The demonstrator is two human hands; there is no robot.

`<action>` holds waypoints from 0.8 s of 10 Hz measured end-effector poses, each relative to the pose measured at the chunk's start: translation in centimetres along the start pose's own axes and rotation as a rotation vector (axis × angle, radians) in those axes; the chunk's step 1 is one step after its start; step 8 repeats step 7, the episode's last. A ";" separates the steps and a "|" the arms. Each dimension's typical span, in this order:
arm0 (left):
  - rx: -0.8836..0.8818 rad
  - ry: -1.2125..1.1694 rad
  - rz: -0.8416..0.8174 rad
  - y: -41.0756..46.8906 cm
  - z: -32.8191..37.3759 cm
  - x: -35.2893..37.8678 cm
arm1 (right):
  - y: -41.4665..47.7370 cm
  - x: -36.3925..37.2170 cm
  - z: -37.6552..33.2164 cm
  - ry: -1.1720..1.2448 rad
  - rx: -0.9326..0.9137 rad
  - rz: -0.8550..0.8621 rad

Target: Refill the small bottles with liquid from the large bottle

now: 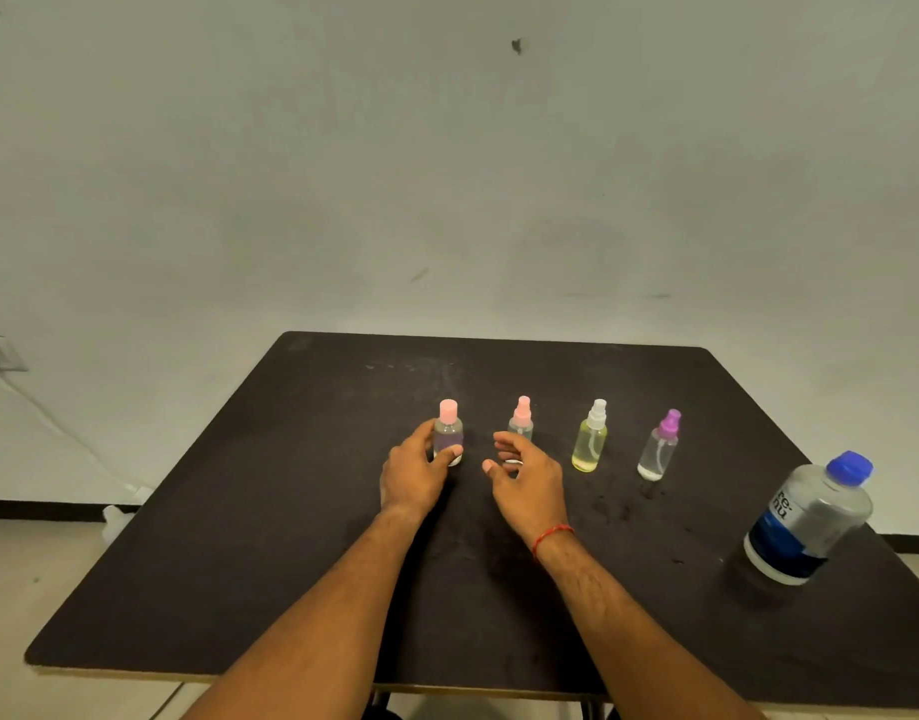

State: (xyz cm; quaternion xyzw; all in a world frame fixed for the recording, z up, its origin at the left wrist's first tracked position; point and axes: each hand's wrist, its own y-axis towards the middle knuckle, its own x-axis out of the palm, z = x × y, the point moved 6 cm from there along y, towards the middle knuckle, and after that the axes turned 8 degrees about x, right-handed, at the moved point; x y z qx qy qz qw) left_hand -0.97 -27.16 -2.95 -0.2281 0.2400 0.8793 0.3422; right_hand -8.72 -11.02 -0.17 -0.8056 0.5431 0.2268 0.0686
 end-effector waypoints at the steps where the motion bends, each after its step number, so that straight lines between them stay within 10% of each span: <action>1: -0.002 0.020 -0.001 -0.2 0.4 0.0 | -0.1 -0.6 0.4 -0.009 0.014 -0.004; 8: -0.074 -0.175 0.089 -3.2 0.3 -1.0 | -2.1 -4.3 1.4 0.003 0.030 -0.013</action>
